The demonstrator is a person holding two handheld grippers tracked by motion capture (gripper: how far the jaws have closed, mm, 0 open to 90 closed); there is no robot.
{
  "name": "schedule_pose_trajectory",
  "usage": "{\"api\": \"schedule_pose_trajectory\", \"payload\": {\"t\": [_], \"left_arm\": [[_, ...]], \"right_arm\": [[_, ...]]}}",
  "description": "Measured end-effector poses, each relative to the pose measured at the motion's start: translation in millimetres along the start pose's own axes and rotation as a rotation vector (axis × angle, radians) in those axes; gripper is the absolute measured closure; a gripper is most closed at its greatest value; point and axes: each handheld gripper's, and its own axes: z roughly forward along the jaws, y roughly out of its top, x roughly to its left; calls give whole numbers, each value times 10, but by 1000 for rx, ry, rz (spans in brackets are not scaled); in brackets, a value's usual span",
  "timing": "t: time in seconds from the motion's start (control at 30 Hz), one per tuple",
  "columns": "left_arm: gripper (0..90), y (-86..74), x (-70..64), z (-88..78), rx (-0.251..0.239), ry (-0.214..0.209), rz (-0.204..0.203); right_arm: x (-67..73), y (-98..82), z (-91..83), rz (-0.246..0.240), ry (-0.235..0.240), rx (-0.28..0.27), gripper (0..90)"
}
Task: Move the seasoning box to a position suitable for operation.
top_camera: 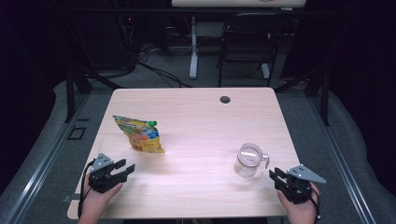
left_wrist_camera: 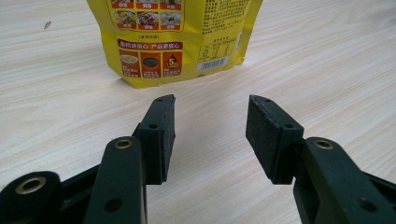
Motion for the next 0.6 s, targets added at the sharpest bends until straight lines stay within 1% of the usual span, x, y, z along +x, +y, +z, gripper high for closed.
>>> {"api": "schedule_pose_trajectory", "payload": {"t": [0.07,0.1,0.17,0.27,0.3,0.33,0.43,0.5,0.53,0.6], "left_arm": [[522,0,0,-5,2,0,-3],[522,-1,1,-7,2,3,-5],[522,0,16,5,4,1,-13],[522,10,17,18,-3,1,-17],[523,17,11,22,6,-3,-11],[524,12,4,32,3,-2,-7],[526,3,-18,28,9,-4,1],[526,1,-21,21,8,-5,3],[528,-4,-22,12,6,-5,4],[529,-9,-19,9,9,-4,0]], "right_arm": [[25,-2,19,-18,4,4,715],[25,-2,19,-18,4,4,715],[40,-1,36,-23,19,-10,708],[44,0,48,-32,22,-5,710],[50,4,46,-40,27,-3,719],[52,7,44,-37,34,-7,723],[60,13,44,-36,52,4,725],[68,14,49,-43,47,9,718],[86,22,59,-56,42,10,697],[96,26,69,-58,32,0,670]]}}
